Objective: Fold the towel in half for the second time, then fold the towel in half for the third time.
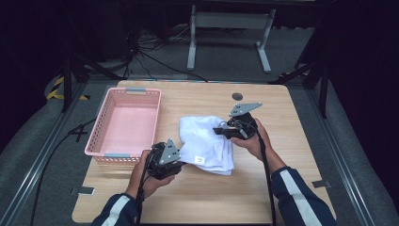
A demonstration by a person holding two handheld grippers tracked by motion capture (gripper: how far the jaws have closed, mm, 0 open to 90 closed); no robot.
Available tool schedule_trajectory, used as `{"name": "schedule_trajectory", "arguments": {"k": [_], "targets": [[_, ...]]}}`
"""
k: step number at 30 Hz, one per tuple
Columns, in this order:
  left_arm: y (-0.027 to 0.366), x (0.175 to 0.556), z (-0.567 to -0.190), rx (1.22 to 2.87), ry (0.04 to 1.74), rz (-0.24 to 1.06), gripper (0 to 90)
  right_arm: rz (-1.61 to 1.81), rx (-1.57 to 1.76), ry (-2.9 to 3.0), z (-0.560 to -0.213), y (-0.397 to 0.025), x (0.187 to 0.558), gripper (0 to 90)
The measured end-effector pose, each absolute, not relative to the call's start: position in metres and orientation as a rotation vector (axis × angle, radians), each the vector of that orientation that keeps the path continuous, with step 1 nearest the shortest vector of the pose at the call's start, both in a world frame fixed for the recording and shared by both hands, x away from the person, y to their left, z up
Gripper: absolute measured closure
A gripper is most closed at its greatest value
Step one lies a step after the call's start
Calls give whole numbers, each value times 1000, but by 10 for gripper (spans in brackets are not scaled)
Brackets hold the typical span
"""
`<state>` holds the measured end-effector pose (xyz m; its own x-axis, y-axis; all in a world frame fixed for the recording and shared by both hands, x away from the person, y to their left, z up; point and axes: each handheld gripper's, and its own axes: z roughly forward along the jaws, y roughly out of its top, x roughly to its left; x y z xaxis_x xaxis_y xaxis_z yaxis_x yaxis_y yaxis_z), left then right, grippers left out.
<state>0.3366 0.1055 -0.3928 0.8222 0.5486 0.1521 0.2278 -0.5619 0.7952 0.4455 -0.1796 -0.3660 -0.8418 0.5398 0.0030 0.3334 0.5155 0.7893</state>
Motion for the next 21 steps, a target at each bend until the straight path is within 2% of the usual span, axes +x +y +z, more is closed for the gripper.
{"name": "schedule_trajectory", "arguments": {"k": [21], "targets": [[165, 333, -369, 2032, 703, 584, 671, 1249, 648, 2504, -332, -108, 460, 688]]}}
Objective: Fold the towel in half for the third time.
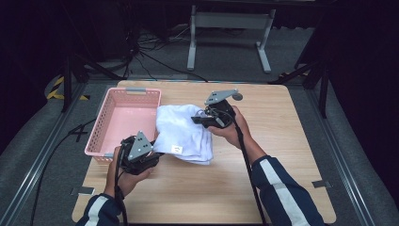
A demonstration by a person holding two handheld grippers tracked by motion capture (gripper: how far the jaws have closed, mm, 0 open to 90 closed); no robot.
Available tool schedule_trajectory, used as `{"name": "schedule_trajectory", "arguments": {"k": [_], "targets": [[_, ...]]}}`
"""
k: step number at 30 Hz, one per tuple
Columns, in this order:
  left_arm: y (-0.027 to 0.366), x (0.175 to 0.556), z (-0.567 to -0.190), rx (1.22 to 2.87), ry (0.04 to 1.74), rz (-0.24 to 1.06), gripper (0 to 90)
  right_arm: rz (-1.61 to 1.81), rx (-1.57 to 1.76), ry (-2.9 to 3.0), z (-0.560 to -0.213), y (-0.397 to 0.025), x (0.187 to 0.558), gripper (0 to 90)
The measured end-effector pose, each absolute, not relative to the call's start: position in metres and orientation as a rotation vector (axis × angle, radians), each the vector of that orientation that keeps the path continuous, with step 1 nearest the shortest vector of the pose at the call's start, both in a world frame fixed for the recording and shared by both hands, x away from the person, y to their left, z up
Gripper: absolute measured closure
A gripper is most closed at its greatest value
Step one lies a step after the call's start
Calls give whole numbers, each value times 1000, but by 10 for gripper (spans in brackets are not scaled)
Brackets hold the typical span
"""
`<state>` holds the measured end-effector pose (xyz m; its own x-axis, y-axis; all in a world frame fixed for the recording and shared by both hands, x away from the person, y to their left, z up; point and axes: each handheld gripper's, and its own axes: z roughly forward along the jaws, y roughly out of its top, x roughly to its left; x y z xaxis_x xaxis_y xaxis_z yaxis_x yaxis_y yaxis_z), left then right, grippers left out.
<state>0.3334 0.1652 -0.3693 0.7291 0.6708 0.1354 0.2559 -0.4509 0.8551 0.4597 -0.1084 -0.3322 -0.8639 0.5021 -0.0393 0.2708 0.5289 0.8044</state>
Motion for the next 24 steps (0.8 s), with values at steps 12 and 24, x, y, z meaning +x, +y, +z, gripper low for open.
{"name": "schedule_trajectory", "arguments": {"k": [12, 24], "targets": [[206, 329, -360, 1940, 812, 666, 671, 1259, 581, 2509, -316, -60, 468, 688], [248, 327, -358, 1897, 920, 719, 670, 1298, 555, 2534, -317, -14, 478, 686]]}}
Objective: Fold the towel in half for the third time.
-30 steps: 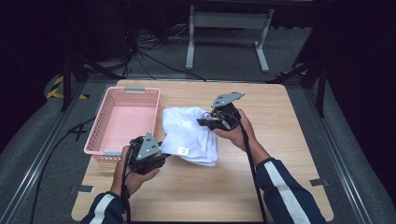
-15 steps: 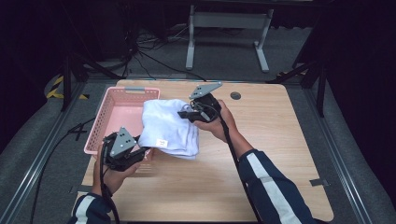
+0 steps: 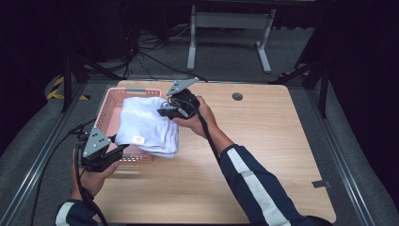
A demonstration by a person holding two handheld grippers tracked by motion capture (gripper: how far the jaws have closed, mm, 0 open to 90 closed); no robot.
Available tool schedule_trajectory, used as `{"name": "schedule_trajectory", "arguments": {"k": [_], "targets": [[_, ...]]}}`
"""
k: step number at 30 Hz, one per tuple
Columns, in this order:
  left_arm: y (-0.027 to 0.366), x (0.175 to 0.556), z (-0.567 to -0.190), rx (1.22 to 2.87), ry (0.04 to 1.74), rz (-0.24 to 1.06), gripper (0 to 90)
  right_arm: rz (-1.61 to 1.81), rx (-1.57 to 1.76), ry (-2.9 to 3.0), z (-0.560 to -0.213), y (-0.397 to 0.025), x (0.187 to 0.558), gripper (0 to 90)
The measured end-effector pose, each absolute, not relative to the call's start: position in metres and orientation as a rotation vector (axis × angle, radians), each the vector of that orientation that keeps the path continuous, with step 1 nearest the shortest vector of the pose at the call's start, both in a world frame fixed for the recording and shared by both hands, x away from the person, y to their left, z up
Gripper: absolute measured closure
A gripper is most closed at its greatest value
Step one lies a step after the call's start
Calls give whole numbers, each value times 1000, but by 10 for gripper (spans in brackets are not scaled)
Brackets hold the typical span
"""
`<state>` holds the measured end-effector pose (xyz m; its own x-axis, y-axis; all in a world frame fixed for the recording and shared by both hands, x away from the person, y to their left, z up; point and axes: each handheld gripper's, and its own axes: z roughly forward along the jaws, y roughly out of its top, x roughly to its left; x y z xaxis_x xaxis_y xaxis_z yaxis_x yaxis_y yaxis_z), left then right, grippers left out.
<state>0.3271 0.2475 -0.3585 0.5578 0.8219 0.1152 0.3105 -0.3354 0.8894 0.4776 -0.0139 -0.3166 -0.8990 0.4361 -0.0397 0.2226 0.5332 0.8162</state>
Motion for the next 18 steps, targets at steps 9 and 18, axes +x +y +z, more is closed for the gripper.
{"name": "schedule_trajectory", "arguments": {"k": [9, 18], "targets": [[279, 334, -367, 1860, 1020, 767, 670, 1310, 552, 2538, -322, 28, 489, 685], [308, 347, -383, 1812, 1125, 748, 668, 1301, 539, 2551, -332, 64, 501, 683]]}}
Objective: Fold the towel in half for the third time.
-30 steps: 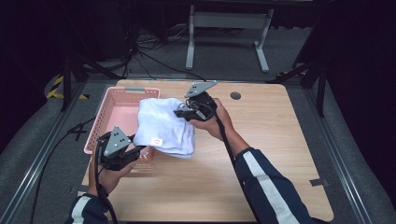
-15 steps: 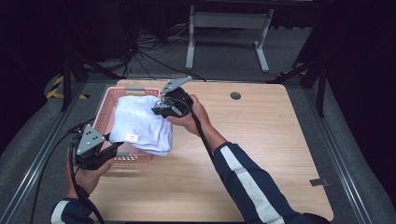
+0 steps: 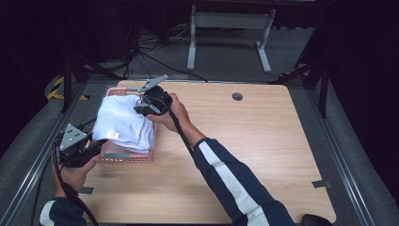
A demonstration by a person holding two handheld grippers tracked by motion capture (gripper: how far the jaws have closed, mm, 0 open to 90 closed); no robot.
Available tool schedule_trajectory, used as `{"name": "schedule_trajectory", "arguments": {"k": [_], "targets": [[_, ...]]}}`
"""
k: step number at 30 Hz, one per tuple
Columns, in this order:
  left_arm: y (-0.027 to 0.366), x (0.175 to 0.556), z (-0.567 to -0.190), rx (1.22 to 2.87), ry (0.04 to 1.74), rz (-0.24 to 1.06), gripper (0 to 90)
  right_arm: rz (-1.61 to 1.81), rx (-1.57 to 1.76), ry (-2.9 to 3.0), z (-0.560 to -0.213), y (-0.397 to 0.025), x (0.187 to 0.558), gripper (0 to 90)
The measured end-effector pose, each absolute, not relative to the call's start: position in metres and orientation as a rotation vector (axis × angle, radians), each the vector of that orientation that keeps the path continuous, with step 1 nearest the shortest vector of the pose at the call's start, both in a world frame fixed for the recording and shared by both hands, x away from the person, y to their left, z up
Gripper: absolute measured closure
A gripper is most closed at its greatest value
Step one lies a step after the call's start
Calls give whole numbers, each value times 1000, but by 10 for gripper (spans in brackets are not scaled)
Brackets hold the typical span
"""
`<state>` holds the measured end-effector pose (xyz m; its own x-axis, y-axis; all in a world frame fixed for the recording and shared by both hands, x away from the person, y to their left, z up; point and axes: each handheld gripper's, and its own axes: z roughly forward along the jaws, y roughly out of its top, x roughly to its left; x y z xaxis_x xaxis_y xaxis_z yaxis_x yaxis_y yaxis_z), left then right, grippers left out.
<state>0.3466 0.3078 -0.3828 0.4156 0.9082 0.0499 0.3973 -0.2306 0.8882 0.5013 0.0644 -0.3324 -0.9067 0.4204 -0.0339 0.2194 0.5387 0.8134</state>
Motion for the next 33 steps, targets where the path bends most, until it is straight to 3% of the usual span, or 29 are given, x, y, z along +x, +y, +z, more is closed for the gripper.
{"name": "schedule_trajectory", "arguments": {"k": [8, 21, 24, 25, 28, 30, 33], "targets": [[319, 357, -399, 1836, 1187, 735, 667, 1307, 594, 2566, -351, 83, 511, 680], [312, 370, -418, 1951, 1196, 699, 629, 1278, 674, 2589, -387, 77, 525, 663], [310, 373, -423, 1965, 1222, 697, 572, 1258, 677, 2588, -392, 78, 525, 650], [310, 373, -423, 1975, 1232, 703, 506, 1246, 680, 2590, -394, 78, 525, 635], [314, 368, -420, 1917, 1242, 689, 388, 1218, 693, 2588, -399, 75, 525, 519], [313, 361, -413, 1875, 1223, 716, 262, 1154, 669, 2575, -398, 69, 521, 447], [308, 354, -407, 1853, 1190, 744, 233, 1189, 654, 2559, -393, 61, 517, 406]]}}
